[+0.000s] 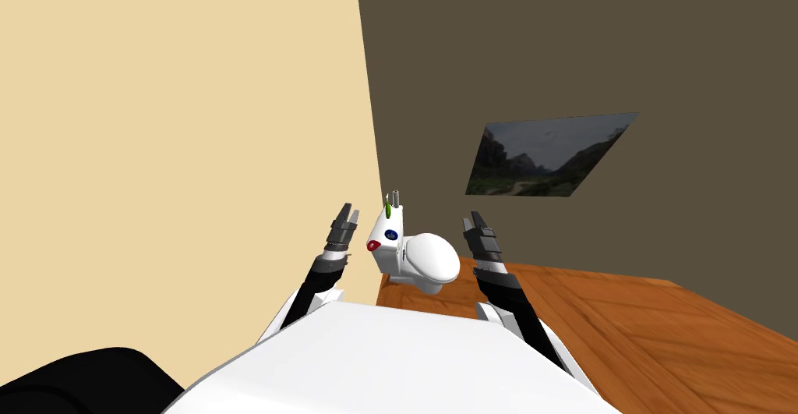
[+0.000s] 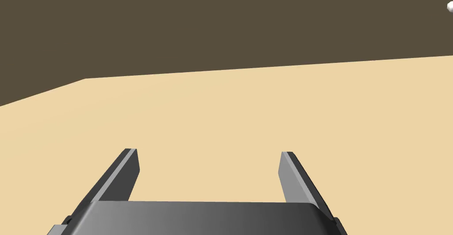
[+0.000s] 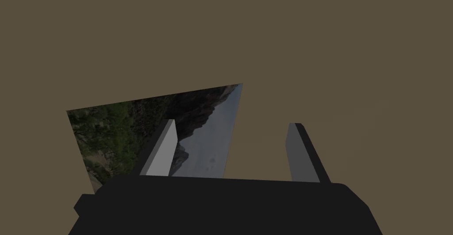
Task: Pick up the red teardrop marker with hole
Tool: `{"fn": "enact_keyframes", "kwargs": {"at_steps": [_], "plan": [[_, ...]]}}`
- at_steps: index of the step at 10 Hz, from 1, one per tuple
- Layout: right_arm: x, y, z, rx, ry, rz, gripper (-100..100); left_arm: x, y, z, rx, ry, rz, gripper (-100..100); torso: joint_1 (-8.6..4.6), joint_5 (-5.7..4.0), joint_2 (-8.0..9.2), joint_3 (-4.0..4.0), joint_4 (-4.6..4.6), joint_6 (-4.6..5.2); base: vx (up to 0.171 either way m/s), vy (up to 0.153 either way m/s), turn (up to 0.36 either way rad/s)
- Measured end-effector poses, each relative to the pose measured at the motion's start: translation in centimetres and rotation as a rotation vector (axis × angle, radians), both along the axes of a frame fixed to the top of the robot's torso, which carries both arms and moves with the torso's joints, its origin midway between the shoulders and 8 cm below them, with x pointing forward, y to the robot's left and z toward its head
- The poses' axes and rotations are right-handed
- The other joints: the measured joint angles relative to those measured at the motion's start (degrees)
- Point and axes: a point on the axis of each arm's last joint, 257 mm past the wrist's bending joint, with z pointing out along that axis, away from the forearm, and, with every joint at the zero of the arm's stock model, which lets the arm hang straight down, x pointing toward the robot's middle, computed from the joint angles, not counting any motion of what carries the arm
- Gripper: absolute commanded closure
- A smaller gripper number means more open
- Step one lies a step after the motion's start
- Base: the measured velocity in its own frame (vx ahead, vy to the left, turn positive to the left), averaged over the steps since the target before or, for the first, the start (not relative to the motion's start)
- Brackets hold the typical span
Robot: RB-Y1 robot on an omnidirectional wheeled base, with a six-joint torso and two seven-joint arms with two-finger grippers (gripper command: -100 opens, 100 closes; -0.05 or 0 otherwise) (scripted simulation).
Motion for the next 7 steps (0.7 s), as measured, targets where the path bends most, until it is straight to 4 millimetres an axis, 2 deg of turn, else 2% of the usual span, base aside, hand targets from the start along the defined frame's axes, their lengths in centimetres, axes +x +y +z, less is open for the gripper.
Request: {"fn": "enact_keyframes", "kwargs": {"at_steps": [3, 7], "plan": [[0.0, 0.0, 0.0, 0.000, 0.000, 0.000, 0, 0.6, -1.0, -1.1, -0.009, 0.082, -0.048, -100, 0.00, 0.00, -0.01, -0.01, 0.00, 0.00, -0.084, -0.019, 0.028], [0.0, 0.0, 0.0, 0.000, 0.000, 0.000, 0, 1.5, -1.6, -2.7, -0.035, 0.180, -0.075, -100, 0.03, 0.01, -0.20, -0.11, -0.04, 0.01, -0.051, -0.014, 0.021]]}}
